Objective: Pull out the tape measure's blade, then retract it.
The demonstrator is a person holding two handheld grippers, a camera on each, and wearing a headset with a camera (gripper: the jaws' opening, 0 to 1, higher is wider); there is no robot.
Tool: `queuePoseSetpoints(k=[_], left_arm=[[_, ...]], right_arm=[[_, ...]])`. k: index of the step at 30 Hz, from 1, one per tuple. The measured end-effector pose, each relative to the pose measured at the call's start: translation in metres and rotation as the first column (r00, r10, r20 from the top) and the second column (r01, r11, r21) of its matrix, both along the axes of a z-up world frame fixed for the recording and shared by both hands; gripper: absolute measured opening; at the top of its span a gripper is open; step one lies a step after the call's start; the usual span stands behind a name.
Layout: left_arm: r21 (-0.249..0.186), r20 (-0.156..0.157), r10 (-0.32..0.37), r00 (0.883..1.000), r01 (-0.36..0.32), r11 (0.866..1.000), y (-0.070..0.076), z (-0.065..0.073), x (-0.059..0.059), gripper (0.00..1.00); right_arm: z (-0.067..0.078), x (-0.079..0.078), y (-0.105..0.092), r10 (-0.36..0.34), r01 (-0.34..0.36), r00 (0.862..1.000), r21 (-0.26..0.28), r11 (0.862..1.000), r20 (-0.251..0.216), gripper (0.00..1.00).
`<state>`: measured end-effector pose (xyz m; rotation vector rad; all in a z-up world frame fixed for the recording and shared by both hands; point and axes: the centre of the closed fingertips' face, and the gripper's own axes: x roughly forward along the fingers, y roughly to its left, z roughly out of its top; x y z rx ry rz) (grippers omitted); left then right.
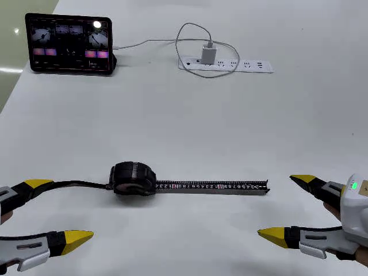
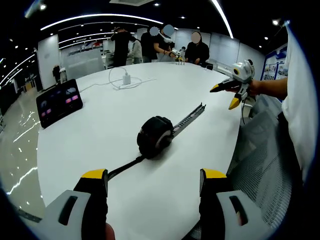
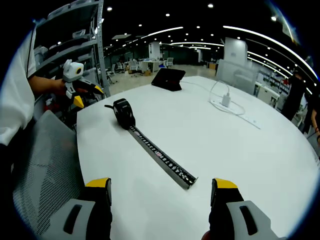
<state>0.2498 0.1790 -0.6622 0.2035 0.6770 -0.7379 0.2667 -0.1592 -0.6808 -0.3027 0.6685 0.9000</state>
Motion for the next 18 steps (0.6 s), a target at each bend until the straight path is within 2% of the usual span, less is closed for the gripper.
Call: queuePoseSetpoints(k=[18], left_arm=[[-0.019, 0.03, 0.06, 0.998, -0.059, 0.998, 0.002, 0.005, -0.014, 0.74]], right_arm=[[0.004, -0.017, -0.004, -0.042, 0.041, 0.999, 0.012, 0.999, 0.025, 0.8]])
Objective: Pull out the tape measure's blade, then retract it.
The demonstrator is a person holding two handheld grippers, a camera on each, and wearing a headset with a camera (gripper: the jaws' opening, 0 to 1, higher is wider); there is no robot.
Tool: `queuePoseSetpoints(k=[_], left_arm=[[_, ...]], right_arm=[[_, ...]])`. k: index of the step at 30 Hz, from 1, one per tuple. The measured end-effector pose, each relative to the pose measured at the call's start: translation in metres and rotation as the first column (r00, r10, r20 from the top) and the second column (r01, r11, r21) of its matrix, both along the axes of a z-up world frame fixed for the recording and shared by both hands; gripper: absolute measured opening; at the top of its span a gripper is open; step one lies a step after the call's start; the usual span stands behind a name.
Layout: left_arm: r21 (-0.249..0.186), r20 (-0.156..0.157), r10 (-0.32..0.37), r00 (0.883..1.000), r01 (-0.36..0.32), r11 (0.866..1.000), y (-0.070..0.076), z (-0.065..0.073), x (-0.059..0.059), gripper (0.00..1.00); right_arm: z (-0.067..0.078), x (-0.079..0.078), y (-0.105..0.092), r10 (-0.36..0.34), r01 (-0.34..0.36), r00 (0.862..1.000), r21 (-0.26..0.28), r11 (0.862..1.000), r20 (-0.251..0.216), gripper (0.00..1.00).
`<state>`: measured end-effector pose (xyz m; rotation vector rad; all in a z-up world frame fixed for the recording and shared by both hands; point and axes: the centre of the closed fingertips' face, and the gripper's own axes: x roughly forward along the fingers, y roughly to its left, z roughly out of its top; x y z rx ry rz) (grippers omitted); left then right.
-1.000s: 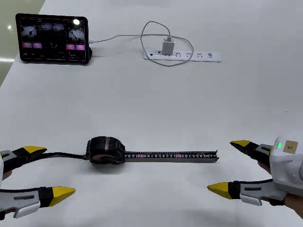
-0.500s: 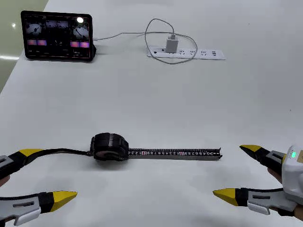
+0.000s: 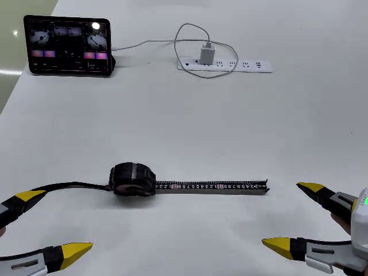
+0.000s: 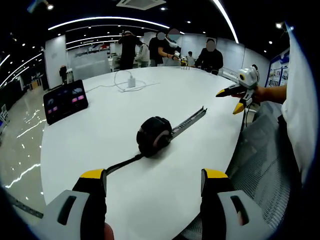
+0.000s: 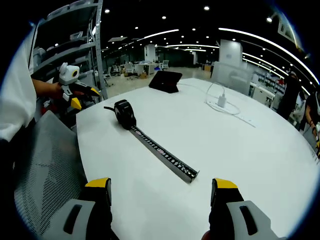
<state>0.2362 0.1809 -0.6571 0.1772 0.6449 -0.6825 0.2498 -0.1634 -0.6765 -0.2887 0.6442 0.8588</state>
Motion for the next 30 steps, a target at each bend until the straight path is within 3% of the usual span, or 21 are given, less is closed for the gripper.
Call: queuePoseSetpoints(k=[14, 30], left_arm=[[-0.023, 0.012, 0.052, 0.999, -0.051, 0.998, 0.002, -0.001, -0.003, 0.75], [-0.033, 0.011, 0.065, 0.998, -0.064, 0.997, -0.001, -0.004, -0.004, 0.75]], right_arm=[[-0.006, -0.009, 0.002, -0.041, 0.041, 0.999, 0.02, 0.999, 0.007, 0.8], [-0.012, -0.011, 0.003, -0.061, 0.061, 0.998, 0.031, 0.998, 0.006, 0.8]])
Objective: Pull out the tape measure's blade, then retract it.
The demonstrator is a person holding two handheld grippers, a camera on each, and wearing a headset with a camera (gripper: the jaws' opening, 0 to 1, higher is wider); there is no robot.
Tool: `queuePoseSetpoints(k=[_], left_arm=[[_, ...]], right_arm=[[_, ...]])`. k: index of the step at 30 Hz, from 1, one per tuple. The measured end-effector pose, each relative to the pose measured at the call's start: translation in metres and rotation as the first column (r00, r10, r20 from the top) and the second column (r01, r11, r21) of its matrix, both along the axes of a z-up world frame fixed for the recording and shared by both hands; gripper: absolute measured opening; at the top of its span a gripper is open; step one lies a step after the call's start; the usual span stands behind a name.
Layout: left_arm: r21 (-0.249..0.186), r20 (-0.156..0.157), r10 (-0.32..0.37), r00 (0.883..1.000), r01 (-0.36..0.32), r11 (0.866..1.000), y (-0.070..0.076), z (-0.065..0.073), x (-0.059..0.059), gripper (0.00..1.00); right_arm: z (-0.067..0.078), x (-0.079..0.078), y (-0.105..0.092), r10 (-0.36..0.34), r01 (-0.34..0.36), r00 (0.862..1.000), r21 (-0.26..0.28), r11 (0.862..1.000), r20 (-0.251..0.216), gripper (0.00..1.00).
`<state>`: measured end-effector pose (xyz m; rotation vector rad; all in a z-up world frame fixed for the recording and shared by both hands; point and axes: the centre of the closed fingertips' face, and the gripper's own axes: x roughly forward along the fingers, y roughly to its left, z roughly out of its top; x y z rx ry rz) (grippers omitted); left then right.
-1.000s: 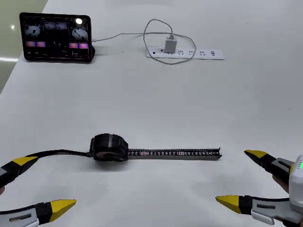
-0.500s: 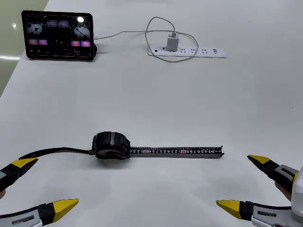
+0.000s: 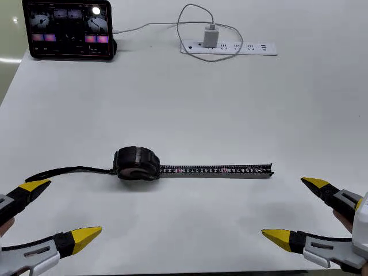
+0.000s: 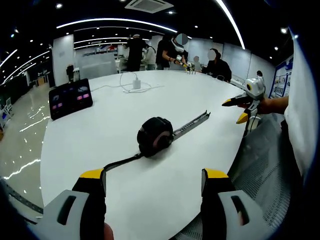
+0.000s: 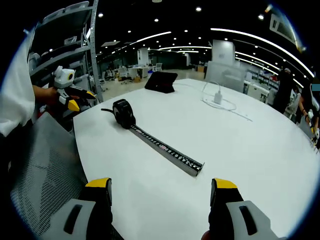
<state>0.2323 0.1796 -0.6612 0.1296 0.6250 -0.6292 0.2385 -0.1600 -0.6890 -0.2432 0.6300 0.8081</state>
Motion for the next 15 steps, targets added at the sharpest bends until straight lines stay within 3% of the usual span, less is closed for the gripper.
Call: queuePoseSetpoints(k=[15], left_arm=[[-0.001, -0.003, 0.001, 1.0, -0.001, 1.0, -0.0001, -0.0003, -0.0011, 0.76]], right_arm=[[-0.0005, -0.0005, -0.0003, 0.003, -0.003, 1.0, -0.003, 1.0, -0.001, 0.8]])
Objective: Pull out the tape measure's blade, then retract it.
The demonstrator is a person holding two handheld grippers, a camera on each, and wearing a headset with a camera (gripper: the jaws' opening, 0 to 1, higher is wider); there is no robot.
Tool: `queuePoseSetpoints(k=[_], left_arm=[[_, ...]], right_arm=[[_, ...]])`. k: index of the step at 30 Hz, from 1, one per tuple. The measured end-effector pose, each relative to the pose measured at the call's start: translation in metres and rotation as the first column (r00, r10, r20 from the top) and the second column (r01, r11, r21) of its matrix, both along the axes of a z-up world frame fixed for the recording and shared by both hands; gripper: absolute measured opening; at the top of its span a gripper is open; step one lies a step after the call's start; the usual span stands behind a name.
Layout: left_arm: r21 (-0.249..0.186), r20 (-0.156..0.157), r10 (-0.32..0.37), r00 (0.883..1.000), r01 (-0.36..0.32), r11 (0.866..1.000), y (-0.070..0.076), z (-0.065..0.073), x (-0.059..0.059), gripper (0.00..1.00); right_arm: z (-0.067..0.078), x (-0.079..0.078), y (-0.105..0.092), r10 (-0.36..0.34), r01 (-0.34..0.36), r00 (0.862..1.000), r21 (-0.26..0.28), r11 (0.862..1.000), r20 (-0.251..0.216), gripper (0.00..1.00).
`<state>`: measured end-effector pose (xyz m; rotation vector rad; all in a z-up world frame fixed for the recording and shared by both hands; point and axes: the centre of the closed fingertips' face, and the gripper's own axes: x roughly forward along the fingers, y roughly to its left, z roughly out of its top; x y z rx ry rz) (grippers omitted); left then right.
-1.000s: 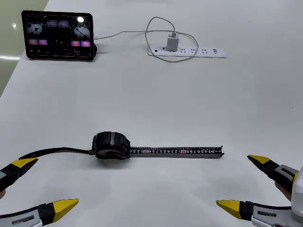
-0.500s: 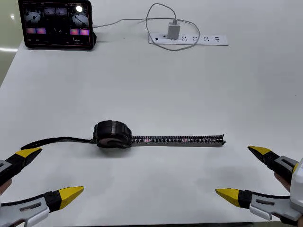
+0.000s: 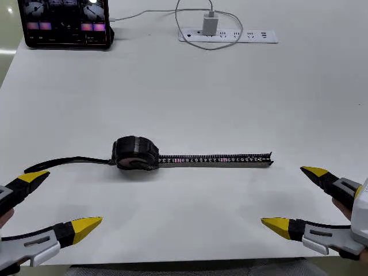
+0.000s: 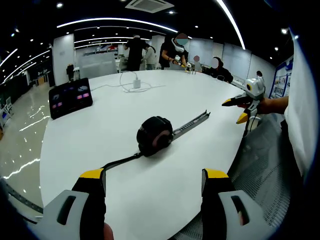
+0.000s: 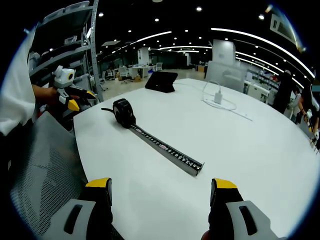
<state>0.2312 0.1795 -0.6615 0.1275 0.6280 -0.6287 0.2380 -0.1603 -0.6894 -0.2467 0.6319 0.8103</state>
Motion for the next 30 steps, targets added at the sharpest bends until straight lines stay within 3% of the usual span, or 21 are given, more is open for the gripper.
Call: queuePoseSetpoints(k=[19, 30], left_arm=[[-0.008, -0.002, 0.004, 1.0, -0.004, 1.0, -0.004, 0.0, 0.002, 0.76], [-0.022, 0.013, 0.017, 1.0, -0.016, 1.0, -0.018, 0.001, 0.01, 0.76]], right_arm=[[0.002, 0.0, 0.004, 0.012, -0.012, 1.0, 0.004, 1.0, 0.003, 0.8], [0.002, 0.001, 0.004, 0.015, -0.015, 1.0, 0.003, 1.0, 0.002, 0.8]])
